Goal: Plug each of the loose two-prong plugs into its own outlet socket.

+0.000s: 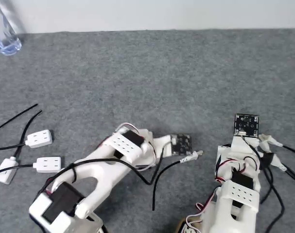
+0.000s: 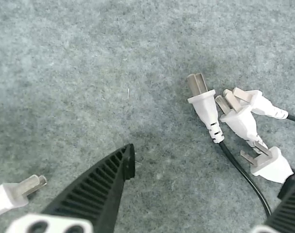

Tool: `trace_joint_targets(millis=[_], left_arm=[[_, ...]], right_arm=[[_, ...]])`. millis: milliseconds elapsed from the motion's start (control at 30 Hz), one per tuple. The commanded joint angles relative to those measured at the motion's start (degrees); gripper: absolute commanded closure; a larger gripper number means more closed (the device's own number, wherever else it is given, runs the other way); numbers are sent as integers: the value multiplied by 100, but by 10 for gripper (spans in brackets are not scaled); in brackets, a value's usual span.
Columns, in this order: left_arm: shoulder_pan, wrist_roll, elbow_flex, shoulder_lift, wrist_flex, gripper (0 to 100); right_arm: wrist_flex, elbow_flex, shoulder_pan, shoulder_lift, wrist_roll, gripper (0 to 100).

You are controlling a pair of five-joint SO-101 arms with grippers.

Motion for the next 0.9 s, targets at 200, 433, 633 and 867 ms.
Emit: trace_joint_targets(millis=[200,433,633,867], left_arm=[[202,62,-629,413,343,978],[202,440,-673,352,527,684],[193,448,-743,308,607,688],[123,404,-1262,-879,1908,688]], right_arm=[[-127,-316,-48,40,62,550],[-127,-316,-40,40,62,550],[-127,-316,-31,40,62,550],[-127,-316,-31,40,62,550]])
